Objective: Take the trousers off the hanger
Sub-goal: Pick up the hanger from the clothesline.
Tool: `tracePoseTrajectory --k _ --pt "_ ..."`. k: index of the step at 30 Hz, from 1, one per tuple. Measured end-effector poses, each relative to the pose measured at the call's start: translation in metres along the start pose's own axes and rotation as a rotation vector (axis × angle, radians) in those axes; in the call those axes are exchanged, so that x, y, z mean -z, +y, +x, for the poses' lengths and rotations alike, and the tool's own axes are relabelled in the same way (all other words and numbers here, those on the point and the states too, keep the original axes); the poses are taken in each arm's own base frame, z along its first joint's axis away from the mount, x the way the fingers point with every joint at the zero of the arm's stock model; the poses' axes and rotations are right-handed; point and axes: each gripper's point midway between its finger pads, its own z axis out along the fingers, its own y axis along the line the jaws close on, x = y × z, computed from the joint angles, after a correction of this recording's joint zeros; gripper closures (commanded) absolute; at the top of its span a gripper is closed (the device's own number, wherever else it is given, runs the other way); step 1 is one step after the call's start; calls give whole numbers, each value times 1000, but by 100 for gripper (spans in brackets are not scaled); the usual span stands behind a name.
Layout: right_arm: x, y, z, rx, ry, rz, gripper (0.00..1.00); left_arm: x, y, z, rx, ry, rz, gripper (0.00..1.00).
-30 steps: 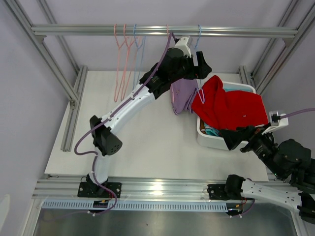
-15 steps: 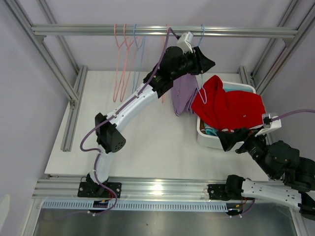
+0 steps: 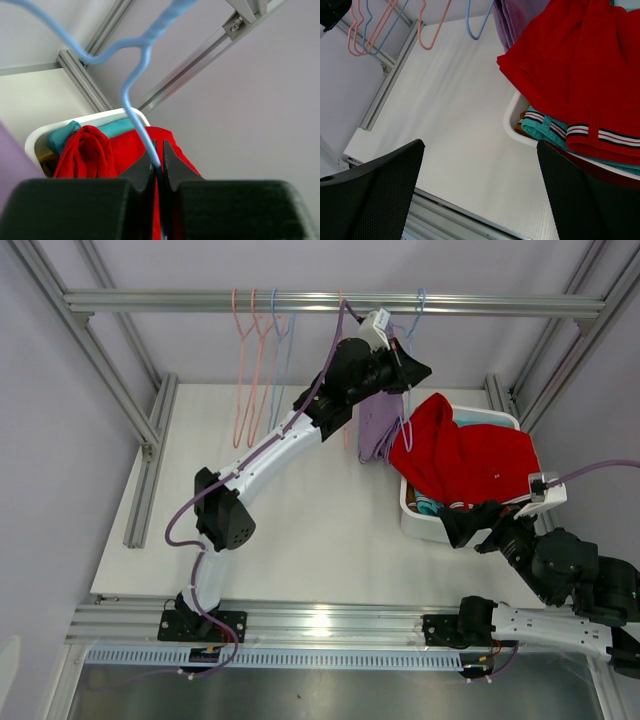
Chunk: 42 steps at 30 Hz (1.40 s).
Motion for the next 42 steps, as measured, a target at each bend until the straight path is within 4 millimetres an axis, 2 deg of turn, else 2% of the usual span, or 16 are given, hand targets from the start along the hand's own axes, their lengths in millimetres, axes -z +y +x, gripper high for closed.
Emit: tracePoseTrajectory --k 11,19,25,28,35,42 --pt "-6 -4 17 -3 23 29 0 4 -3 -10 -65 -21 8 100" --pt "-7 -3 20 -19 30 32 0 19 -10 -21 -113 -25 -15 100" --pt "-8 -1 22 -32 32 27 1 48 -32 -49 -159 -74 -20 100" --pt "-10 1 25 -32 42 28 1 61 -36 -54 -171 -67 -41 99" --pt "-13 7 31 -43 59 13 1 86 -31 -53 -193 -69 -94 99" --pt "-15 8 36 -45 70 14 0 125 -21 -31 -230 -43 -146 100"
